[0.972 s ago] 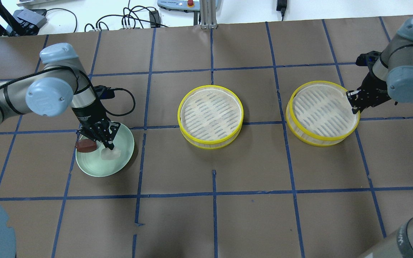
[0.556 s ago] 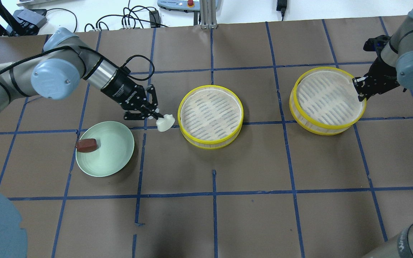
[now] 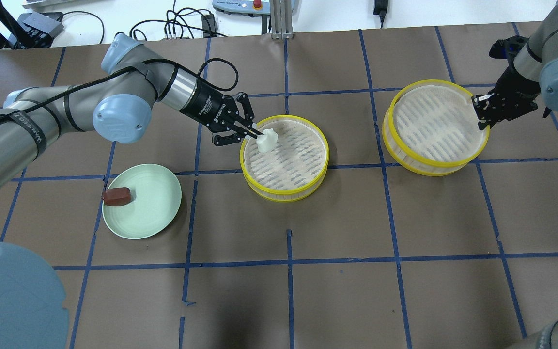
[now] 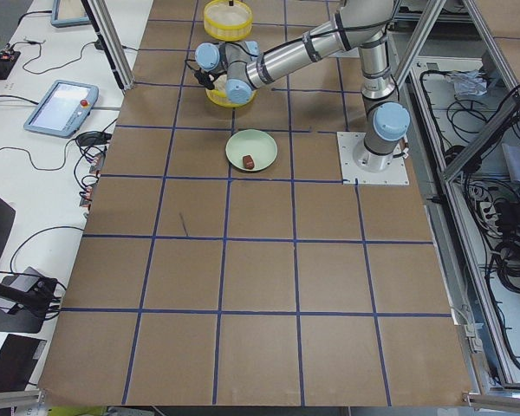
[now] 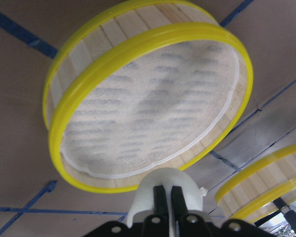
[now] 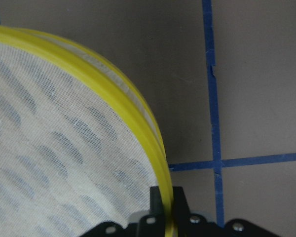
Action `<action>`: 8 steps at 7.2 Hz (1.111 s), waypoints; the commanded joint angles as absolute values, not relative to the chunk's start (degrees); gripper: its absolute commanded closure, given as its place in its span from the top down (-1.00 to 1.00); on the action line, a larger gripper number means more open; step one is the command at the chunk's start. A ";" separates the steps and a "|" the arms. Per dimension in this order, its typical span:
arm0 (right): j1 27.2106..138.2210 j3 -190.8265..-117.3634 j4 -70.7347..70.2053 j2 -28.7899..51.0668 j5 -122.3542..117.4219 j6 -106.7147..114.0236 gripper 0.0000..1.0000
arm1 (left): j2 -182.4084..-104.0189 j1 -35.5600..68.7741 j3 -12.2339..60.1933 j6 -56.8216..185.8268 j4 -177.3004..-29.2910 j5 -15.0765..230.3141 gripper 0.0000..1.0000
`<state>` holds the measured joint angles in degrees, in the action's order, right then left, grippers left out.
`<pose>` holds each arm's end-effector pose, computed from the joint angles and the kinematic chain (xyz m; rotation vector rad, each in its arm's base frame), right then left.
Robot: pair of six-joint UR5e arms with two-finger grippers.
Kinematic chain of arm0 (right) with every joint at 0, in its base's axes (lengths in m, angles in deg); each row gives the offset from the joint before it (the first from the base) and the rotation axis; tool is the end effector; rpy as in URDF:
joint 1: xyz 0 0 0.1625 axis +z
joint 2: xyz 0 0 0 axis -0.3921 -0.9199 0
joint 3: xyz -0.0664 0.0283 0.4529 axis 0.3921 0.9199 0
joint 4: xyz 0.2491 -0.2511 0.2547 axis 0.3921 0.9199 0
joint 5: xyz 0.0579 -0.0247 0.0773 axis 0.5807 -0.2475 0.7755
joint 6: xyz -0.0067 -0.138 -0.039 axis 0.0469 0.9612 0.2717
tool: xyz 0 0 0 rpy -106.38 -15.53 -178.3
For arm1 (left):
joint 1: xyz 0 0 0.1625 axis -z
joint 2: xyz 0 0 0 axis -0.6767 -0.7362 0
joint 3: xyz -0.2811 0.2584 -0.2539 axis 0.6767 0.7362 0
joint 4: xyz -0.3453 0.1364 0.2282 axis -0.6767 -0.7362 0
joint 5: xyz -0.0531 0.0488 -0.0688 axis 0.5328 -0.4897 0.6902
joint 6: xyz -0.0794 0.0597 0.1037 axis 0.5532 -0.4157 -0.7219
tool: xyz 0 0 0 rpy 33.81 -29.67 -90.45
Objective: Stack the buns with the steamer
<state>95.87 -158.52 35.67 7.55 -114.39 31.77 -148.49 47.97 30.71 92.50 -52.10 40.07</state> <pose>-0.0496 -0.6200 0.2880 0.1527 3.1138 0.0257 -0.2391 -0.6252 0.2395 0.9340 -2.2402 -0.5123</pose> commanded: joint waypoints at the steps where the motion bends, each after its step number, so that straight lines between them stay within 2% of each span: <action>1: 98.05 -158.48 34.62 7.03 -114.26 28.60 -0.82 | -147.27 48.11 30.66 92.66 -51.79 39.07 1.00; 2: 99.45 -158.31 34.17 6.51 -113.56 25.55 -0.81 | -145.35 48.03 30.40 89.27 -51.79 27.32 1.00; 5: 112.60 -156.99 32.94 5.89 -113.47 6.34 -0.82 | -140.77 44.10 31.53 59.47 -59.85 4.45 1.00; 8: 124.92 -156.38 34.08 10.17 -113.47 -12.22 -0.84 | -140.75 38.54 32.76 28.12 -61.64 -19.31 1.00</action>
